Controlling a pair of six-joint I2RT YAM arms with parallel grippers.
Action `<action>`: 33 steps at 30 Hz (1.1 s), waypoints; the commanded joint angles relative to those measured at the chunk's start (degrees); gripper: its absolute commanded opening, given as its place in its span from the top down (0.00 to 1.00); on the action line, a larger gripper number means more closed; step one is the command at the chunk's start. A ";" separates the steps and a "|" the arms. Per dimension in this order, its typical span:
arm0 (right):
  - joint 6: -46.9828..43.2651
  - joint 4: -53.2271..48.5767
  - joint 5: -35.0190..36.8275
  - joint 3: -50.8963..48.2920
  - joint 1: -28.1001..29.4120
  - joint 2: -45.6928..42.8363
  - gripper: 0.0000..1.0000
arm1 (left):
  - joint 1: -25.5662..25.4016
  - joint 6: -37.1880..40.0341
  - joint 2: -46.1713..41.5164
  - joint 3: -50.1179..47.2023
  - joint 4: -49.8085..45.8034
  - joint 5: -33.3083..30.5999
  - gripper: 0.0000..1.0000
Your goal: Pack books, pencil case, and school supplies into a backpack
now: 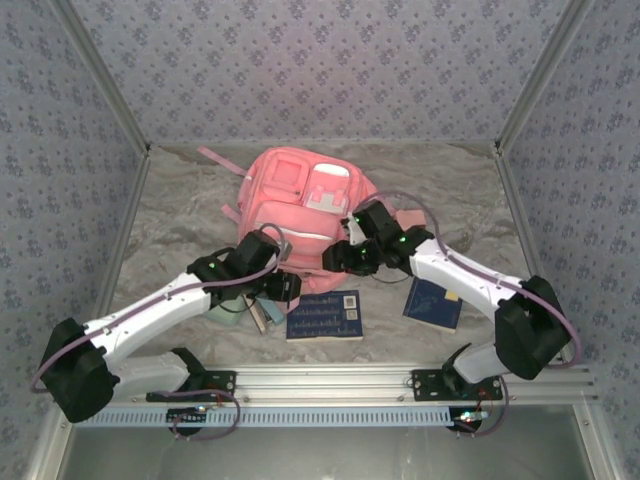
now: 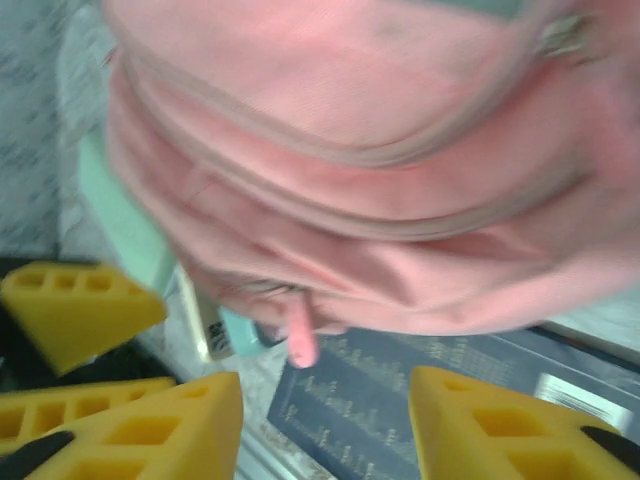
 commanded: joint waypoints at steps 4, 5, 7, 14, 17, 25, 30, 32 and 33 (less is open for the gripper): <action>7.30 -4.22 8.54 -0.99 -4.87 -1.43 0.44 | -0.50 -2.28 -3.67 1.02 -3.03 -5.61 0.51; 9.77 -0.61 7.00 -2.32 -4.99 -1.43 0.44 | -0.47 -2.40 -3.97 0.89 -2.94 -5.85 0.51; 14.01 4.35 5.34 -3.21 -4.86 -0.55 0.44 | -0.43 -2.65 -4.34 0.67 -2.90 -6.29 0.51; -0.39 -0.59 10.63 6.24 -2.95 2.93 0.41 | -0.41 -3.03 -5.69 -0.29 -2.86 -7.86 0.51; -13.99 -4.54 7.19 13.80 -2.91 7.49 0.40 | -0.06 -3.32 -7.70 -1.60 -2.22 -8.67 0.51; -34.17 -18.57 2.56 34.77 -1.34 26.30 0.38 | 2.19 -4.58 -12.16 -6.61 -0.09 -5.77 0.54; -38.73 -24.14 -1.07 43.14 -0.82 34.53 0.38 | 2.90 -4.62 -13.68 -7.97 -0.58 -4.12 0.55; -39.88 -24.88 -2.64 43.48 -0.08 35.88 0.38 | 3.03 -4.43 -13.94 -8.26 -0.61 -3.69 0.55; -40.44 -25.29 -3.02 43.54 0.33 36.44 0.39 | 3.04 -4.28 -13.89 -8.34 -0.51 -3.44 0.55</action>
